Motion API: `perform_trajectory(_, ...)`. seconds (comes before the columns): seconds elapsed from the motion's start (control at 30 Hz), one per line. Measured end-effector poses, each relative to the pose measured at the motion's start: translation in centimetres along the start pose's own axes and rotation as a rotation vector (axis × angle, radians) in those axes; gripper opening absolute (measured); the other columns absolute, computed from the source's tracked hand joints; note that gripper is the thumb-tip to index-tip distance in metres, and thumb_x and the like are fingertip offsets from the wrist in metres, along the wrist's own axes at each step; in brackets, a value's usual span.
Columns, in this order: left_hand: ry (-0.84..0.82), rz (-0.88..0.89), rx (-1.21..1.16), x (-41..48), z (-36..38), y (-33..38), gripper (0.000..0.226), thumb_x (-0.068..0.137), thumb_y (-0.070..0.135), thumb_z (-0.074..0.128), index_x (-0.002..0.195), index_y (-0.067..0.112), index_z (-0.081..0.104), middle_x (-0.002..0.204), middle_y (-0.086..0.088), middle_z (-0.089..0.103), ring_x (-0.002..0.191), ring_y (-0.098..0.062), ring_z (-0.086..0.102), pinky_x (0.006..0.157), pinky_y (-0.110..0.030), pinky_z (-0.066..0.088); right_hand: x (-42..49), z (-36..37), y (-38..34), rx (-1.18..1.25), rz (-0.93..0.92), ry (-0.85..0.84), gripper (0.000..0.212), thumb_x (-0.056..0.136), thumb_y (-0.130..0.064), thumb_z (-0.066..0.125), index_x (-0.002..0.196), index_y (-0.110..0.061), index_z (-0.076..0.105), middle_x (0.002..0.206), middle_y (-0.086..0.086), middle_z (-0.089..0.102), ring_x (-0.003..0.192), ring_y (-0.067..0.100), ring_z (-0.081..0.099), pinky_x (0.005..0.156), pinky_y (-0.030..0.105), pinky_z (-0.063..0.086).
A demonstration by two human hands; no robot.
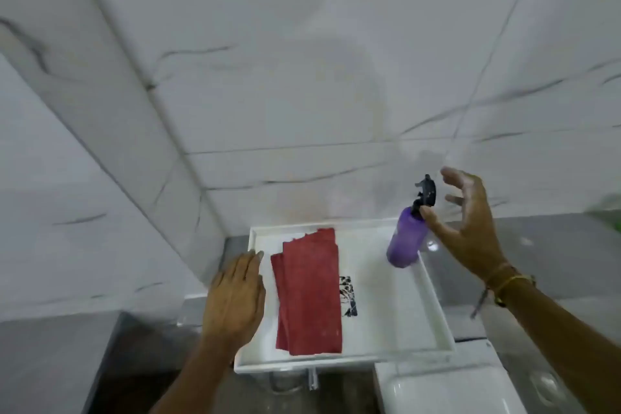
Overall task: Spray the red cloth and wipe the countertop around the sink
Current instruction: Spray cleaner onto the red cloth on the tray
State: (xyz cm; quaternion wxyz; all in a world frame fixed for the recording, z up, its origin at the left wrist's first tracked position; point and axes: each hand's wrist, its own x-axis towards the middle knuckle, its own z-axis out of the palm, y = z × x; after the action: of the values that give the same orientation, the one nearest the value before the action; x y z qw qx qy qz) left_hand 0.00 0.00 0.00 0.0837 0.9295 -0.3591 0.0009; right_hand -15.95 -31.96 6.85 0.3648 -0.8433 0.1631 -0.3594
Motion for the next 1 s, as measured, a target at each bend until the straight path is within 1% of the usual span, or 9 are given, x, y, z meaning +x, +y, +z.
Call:
perform_trajectory(0.1, -0.011, -0.042, -0.011, 0.2, 3.5, -1.4, 0.057, 0.093, 0.032, 0.019, 0.142, 0.009, 0.038, 0.148, -0.011, 0.043, 0.136, -0.030, 0.042, 0.112, -0.040, 0.025, -0.4, 2.4, 2.2, 0.066, 0.042, 0.014, 0.076, 0.076, -0.034, 0.073, 0.136, -0.005, 0.037, 0.133, 0.015, 0.045, 0.120, 0.023, 0.050, 0.098, 0.023, 0.046)
perform_trajectory(0.17, -0.026, -0.061, -0.015, 0.3, 4.7, -2.2, 0.062, 0.093, 0.038, 0.011, 0.147, 0.011, 0.024, 0.156, -0.008, 0.027, 0.145, -0.026, 0.024, 0.113, -0.034, 0.007, -0.2, 3.9, 2.9, 0.071, 0.074, 0.062, 0.070, 0.078, -0.024, 0.075, 0.133, -0.002, 0.039, 0.129, 0.021, 0.049, 0.114, 0.030, 0.055, 0.098, 0.031, 0.049)
perform_trajectory(0.3, -0.030, -0.057, -0.017, 0.1, 6.1, -2.9, 0.065, 0.092, 0.040, 0.010, 0.148, 0.008, 0.018, 0.158, -0.008, 0.020, 0.146, -0.022, 0.013, 0.116, -0.033, 0.006, 0.4, 5.9, 3.6, 0.135, 0.083, 0.192, 0.051, 0.081, -0.009, 0.066, 0.127, -0.001, 0.044, 0.124, 0.021, 0.054, 0.100, 0.036, 0.061, 0.097, 0.043, 0.049)
perform_trajectory(0.43, -0.032, -0.076, -0.045, 0.1, 6.8, -2.9, 0.067, 0.090, 0.043, 0.007, 0.148, 0.010, 0.010, 0.158, -0.003, 0.008, 0.145, -0.017, 0.003, 0.118, -0.032, 0.003, 1.0, 7.4, 4.2, 0.138, 0.058, 0.257, 0.049, 0.081, -0.001, 0.056, 0.128, 0.004, 0.044, 0.128, 0.013, 0.053, 0.112, 0.022, 0.055, 0.101, 0.047, 0.046)
perform_trajectory(0.53, -0.022, -0.082, -0.064, 0.2, 6.9, -2.9, 0.068, 0.090, 0.043, 0.009, 0.148, 0.008, 0.017, 0.158, -0.005, 0.013, 0.145, -0.017, 0.007, 0.118, -0.034, 0.007, 1.5, 7.9, 3.6, 0.211, 0.064, 0.278, 0.044, 0.083, 0.004, 0.052, 0.126, -0.004, 0.046, 0.125, 0.007, 0.052, 0.113, 0.033, 0.056, 0.090, 0.059, 0.051)
perform_trajectory(0.67, -0.034, -0.089, -0.088, 0.2, 7.1, -3.1, 0.066, 0.091, 0.043, 0.009, 0.149, 0.010, 0.014, 0.159, -0.005, 0.012, 0.146, -0.016, 0.006, 0.119, -0.033, 0.005, 0.9, 7.6, 0.6, 0.277, 0.070, 0.239, 0.032, 0.090, 0.007, 0.050, 0.122, 0.003, 0.047, 0.117, 0.006, 0.054, 0.087, 0.036, 0.063, 0.071, 0.042, 0.057)
perform_trajectory(0.8, -0.029, -0.101, -0.102, 0.1, 7.2, -3.1, 0.072, 0.089, 0.050, 0.001, 0.149, 0.011, 0.014, 0.159, -0.002, 0.010, 0.147, -0.017, 0.007, 0.121, -0.035, 0.008, -2.6, 6.1, -4.6, 0.310, 0.100, 0.129, 0.022, 0.091, -0.028, 0.058, 0.110, -0.018, 0.054, 0.107, 0.008, 0.065, 0.061, 0.010, 0.066, 0.062, 0.025, 0.055)
perform_trajectory(0.9, -0.049, -0.119, -0.119, 0.3, 7.3, -3.1, 0.065, 0.092, 0.043, 0.005, 0.149, 0.013, 0.009, 0.160, -0.002, 0.006, 0.148, -0.016, 0.002, 0.123, -0.038, 0.007, -7.4, 6.9, -8.4, 0.306, 0.231, -0.063, 0.018, 0.083, -0.038, 0.066, 0.099, -0.030, 0.061, 0.076, -0.002, 0.071, 0.050, 0.008, 0.065, 0.053, 0.010, 0.049)
perform_trajectory(1.0, -0.045, -0.112, -0.128, 0.2, 7.3, -3.1, 0.062, 0.093, 0.037, 0.016, 0.149, 0.012, 0.009, 0.161, -0.004, 0.009, 0.147, -0.014, 0.000, 0.122, -0.035, 0.003, -11.2, 9.6, -9.6, 0.291, 0.442, -0.209, 0.009, 0.079, -0.039, 0.067, 0.082, -0.032, 0.062, 0.074, -0.009, 0.070, 0.051, 0.004, 0.064, 0.051, 0.005, 0.044)
